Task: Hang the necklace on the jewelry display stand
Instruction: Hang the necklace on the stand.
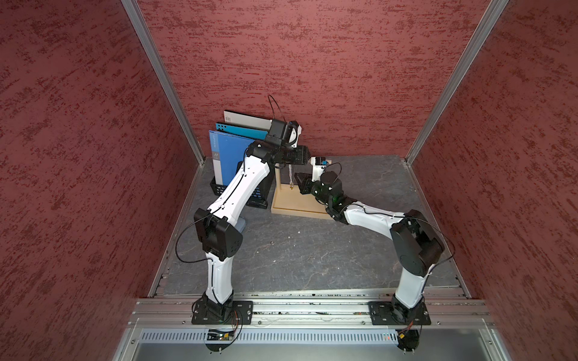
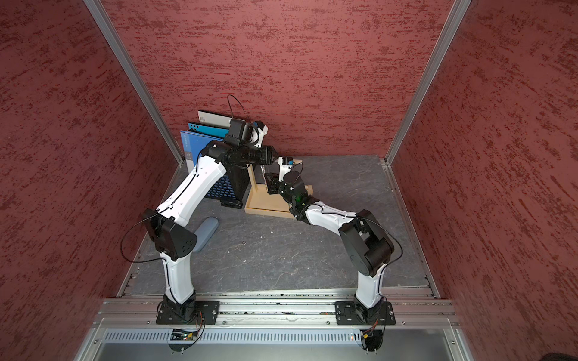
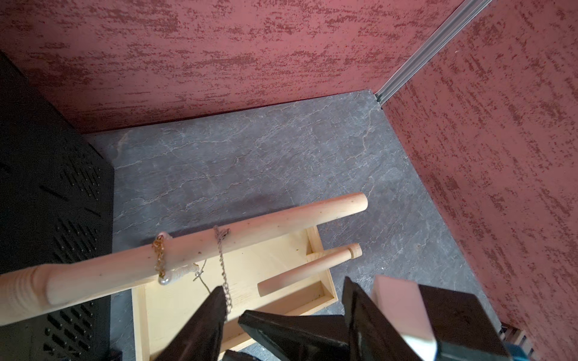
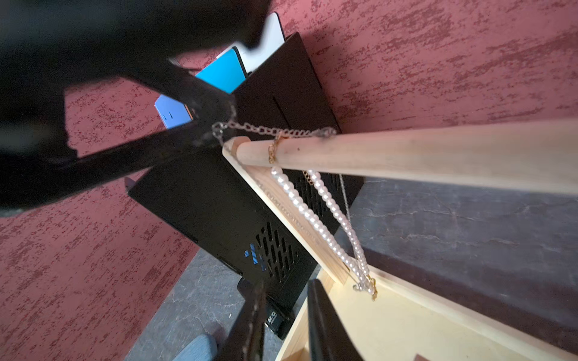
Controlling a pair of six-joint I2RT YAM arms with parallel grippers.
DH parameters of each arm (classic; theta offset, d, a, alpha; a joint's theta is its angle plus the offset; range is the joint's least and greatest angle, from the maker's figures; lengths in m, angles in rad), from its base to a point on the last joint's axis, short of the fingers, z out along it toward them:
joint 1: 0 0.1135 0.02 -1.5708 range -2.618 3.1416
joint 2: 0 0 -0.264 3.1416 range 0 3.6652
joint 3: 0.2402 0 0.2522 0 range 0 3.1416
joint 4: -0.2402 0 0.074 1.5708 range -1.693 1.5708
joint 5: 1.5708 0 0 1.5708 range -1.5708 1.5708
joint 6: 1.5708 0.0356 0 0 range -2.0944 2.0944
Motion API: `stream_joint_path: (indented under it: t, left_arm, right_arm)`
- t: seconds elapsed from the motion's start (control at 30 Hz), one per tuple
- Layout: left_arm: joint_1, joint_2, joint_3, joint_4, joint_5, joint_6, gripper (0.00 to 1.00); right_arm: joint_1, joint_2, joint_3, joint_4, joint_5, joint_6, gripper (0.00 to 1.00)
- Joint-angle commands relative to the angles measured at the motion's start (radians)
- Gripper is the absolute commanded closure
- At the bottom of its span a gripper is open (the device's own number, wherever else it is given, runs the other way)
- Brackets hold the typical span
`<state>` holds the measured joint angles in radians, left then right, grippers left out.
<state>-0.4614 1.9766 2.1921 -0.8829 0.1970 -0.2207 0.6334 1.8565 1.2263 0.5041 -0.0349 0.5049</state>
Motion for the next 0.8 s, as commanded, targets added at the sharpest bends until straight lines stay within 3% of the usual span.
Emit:
stream_joint_path:
  t: [0.0,0.27,0.4,0.53,0.77]
  left_arm:
    - [0.003,0.014,0.02,-0.01,0.05,-0.037,0.39]
    - [0.004,0.014,-0.002,-0.001,0.077,-0.053,0.4]
    - [0.006,-0.005,-0.04,0.021,0.09,-0.063,0.4]
    - [0.01,-0.025,-0.073,0.031,0.09,-0.061,0.4]
    - [0.027,-0.059,-0.128,0.051,0.072,-0.053,0.4]
  right_arm:
    - [0.005,0.01,0.064,0.057,0.036,-0.027,0.71]
    - [0.005,0.047,0.124,0.052,0.03,-0.028,0.72]
    - [0.006,0.054,0.142,0.026,0.05,-0.038,0.81]
    - [0.006,0.048,0.135,-0.003,0.095,-0.045,1.0]
    - [0.006,0.036,0.126,-0.024,0.13,-0.052,1.0]
